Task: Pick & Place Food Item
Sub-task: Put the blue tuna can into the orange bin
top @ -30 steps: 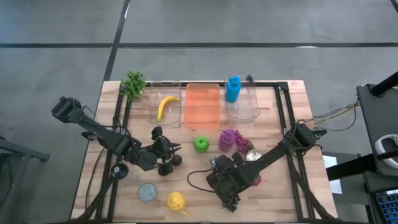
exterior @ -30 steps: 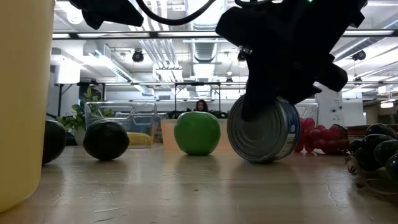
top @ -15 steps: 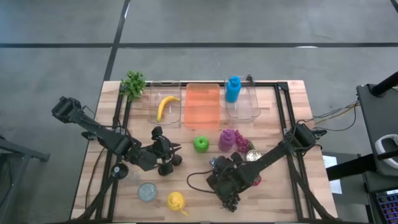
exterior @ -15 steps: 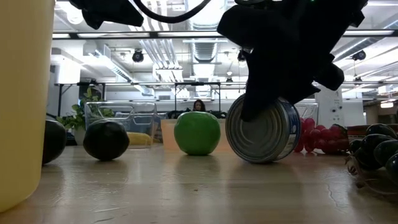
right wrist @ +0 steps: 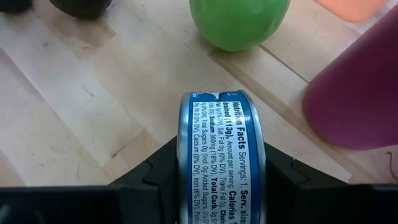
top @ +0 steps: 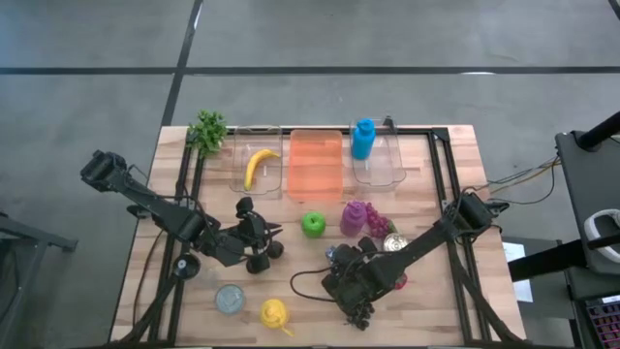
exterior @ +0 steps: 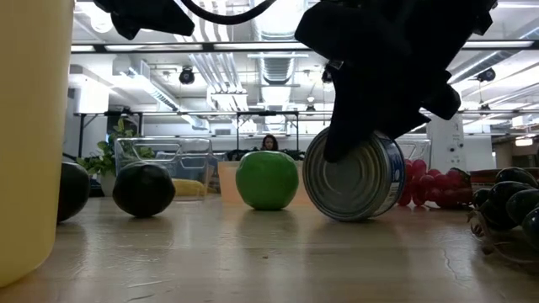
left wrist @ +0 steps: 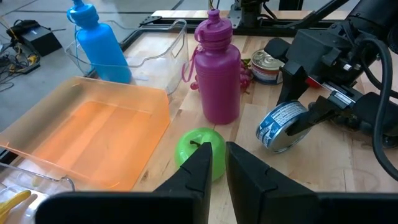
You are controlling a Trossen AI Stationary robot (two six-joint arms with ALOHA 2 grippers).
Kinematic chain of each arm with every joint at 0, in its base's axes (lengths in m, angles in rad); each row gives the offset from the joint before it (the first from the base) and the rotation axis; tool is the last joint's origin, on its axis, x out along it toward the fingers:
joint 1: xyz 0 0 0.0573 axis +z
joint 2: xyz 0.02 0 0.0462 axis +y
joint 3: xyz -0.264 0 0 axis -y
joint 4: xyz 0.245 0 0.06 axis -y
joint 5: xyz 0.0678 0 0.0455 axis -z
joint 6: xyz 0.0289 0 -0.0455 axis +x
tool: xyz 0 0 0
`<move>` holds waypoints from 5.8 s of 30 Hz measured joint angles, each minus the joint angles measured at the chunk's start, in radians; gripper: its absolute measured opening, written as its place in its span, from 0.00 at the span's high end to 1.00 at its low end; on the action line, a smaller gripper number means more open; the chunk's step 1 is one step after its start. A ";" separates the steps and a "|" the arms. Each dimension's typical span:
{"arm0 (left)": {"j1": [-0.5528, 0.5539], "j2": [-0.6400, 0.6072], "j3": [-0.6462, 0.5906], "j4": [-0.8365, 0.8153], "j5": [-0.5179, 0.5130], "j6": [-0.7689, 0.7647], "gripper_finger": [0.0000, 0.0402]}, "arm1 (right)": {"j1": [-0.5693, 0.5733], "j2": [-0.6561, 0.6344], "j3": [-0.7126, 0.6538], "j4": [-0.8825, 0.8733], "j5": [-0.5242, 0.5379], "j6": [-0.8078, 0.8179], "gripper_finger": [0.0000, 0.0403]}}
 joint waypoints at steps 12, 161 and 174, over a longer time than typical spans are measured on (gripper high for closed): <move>0.000 0.000 0.000 0.000 0.000 0.000 0.88 | 0.000 0.000 0.000 0.000 0.000 -0.046 0.66; 0.000 0.000 0.000 -0.002 0.000 0.002 0.88 | -0.827 0.003 0.127 0.155 -0.004 -0.395 0.66; 0.000 0.000 0.000 -0.002 0.000 0.002 0.88 | -0.828 0.003 0.119 0.155 -0.008 -0.384 0.66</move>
